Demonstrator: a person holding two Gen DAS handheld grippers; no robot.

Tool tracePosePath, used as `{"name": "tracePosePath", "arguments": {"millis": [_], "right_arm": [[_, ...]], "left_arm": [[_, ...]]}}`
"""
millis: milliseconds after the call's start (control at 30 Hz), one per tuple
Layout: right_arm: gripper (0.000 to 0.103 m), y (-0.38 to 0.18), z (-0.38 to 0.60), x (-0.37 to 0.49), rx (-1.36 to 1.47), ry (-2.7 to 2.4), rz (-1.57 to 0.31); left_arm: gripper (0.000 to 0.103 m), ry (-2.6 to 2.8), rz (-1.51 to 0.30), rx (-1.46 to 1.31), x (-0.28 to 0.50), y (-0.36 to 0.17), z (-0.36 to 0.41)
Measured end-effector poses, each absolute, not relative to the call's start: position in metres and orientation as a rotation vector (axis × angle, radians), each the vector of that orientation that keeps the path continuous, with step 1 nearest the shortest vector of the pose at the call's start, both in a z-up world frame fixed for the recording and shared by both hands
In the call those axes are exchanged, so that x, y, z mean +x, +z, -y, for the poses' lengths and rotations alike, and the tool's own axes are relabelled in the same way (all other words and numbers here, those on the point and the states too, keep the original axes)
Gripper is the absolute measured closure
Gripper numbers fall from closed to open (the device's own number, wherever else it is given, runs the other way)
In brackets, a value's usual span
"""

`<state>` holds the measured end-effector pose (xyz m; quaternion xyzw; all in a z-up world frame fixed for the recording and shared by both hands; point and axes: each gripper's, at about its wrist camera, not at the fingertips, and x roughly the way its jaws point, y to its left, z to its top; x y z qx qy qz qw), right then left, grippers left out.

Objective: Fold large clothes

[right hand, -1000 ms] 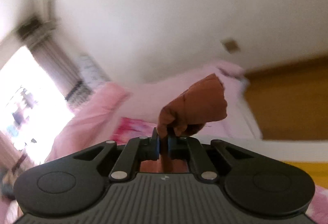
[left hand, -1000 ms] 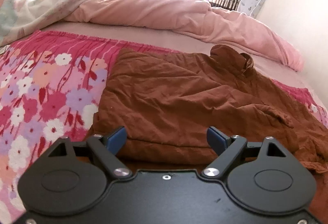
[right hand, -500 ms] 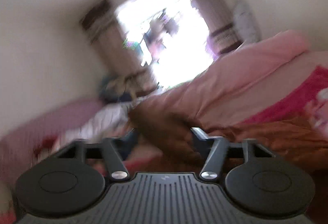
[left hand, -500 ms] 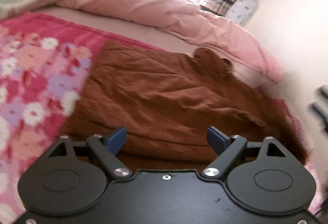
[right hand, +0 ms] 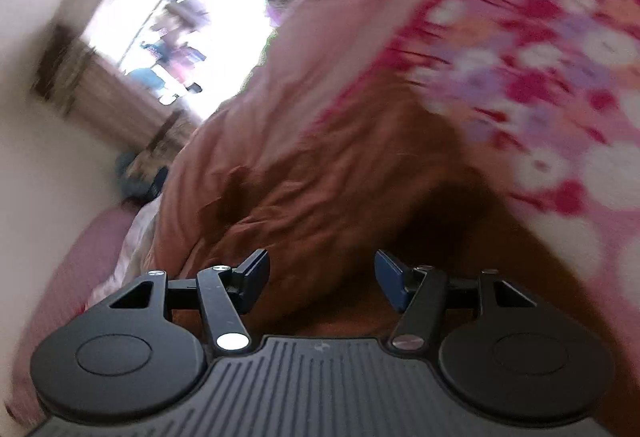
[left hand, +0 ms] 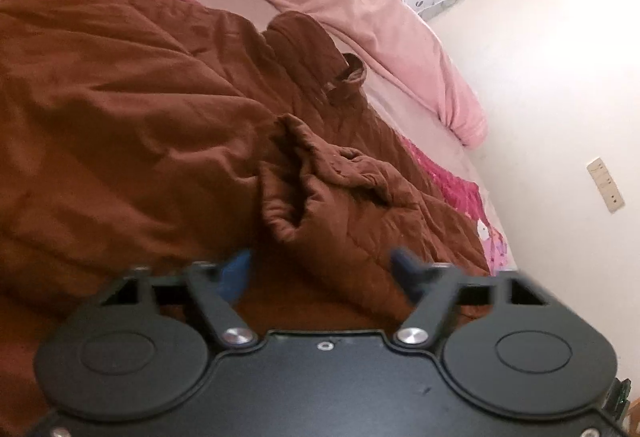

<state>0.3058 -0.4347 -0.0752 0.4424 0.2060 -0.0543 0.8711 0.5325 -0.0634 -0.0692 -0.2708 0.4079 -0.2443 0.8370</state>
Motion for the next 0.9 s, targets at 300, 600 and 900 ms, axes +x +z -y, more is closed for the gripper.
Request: {"name": "tracePosePath", "arguments": {"millis": [300,600,900], "right_arm": [[0.095,-0.099,0.460,0.321,1.064,-0.171,-0.395],[0.093,-0.104,0.448,0.321,0.953,-0.175,-0.488],[0.064,-0.079,0.448,0.298,0.835,-0.235,-0.560]], "left_arm": [[0.089,-0.541,-0.749,-0.571,0.524,-0.039,0.056],[0.085,-0.464,-0.850,-0.499,0.505,-0.089,0.046],[0.050,-0.394,-0.705,-0.292,0.477,-0.035,0.030]]}}
